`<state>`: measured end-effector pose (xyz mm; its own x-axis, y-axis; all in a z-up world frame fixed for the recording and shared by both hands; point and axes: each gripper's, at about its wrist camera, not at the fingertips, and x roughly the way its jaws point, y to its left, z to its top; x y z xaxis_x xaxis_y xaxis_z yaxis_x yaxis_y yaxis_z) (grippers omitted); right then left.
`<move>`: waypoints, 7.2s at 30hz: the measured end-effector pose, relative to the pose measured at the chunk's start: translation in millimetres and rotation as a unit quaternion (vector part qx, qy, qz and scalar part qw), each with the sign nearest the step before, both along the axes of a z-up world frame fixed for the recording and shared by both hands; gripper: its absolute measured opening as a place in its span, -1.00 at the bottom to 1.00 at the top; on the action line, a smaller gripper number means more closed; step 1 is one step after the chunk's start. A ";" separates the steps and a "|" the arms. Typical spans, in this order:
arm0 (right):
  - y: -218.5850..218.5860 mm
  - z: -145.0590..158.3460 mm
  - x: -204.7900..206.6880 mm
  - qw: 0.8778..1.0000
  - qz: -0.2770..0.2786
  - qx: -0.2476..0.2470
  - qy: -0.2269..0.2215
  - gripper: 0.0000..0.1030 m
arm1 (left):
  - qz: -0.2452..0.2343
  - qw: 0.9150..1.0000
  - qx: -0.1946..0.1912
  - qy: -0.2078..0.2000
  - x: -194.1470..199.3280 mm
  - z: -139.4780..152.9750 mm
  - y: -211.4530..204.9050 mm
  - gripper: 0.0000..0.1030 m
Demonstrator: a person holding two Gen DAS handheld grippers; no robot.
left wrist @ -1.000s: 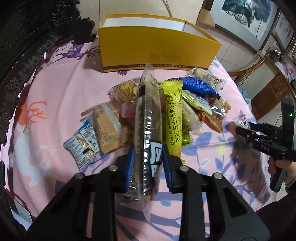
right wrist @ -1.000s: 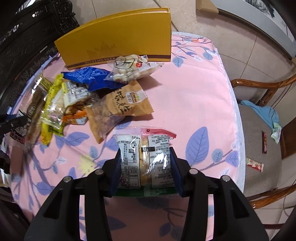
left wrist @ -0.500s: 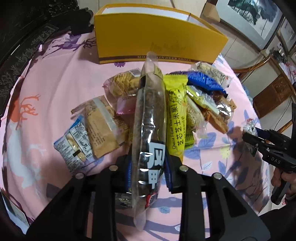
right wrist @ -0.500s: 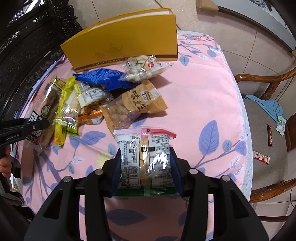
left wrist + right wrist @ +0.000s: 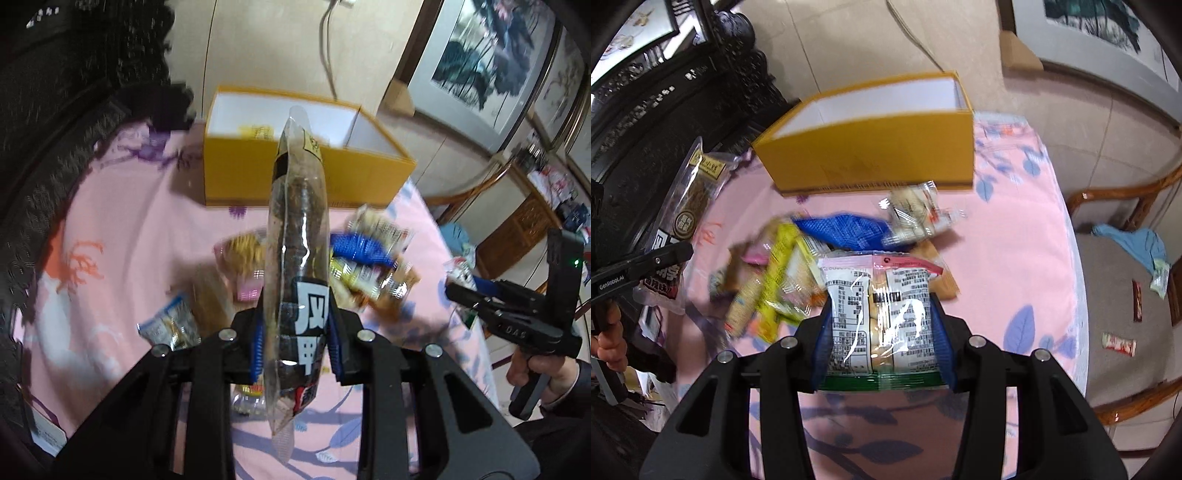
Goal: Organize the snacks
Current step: 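Carry the sausage pack and peanut pack into the yellow box with both tools, release, then move both tools back toward the snack pile, then grasp the white bun bag with the right tool while the left tool grasps the grain bar, then carry the grain bar and bun bag into the yellow box with both tools, release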
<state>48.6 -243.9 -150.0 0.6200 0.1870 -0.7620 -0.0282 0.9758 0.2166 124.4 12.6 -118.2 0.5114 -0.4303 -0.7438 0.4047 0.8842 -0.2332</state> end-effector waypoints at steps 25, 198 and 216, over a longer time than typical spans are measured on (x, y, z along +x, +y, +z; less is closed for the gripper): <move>-25.4 133.4 190.5 0.987 -0.022 -0.023 -0.160 -0.07 | -0.004 0.991 -0.027 -0.131 177.3 127.2 -74.3 -0.47; 0.8 156.7 196.5 0.988 -0.053 -0.005 -0.143 -0.24 | 0.045 0.990 0.039 -0.126 205.7 120.9 -86.1 -0.44; -15.0 154.8 210.9 0.988 -0.074 0.006 -0.135 0.35 | 0.105 0.975 0.041 -0.191 208.0 138.4 -80.4 0.96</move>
<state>259.6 -258.9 4.8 0.8213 0.0878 -0.5637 0.0555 0.9711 0.2322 332.3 -67.8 20.2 0.8282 -0.2334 -0.5095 0.2562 0.9663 -0.0262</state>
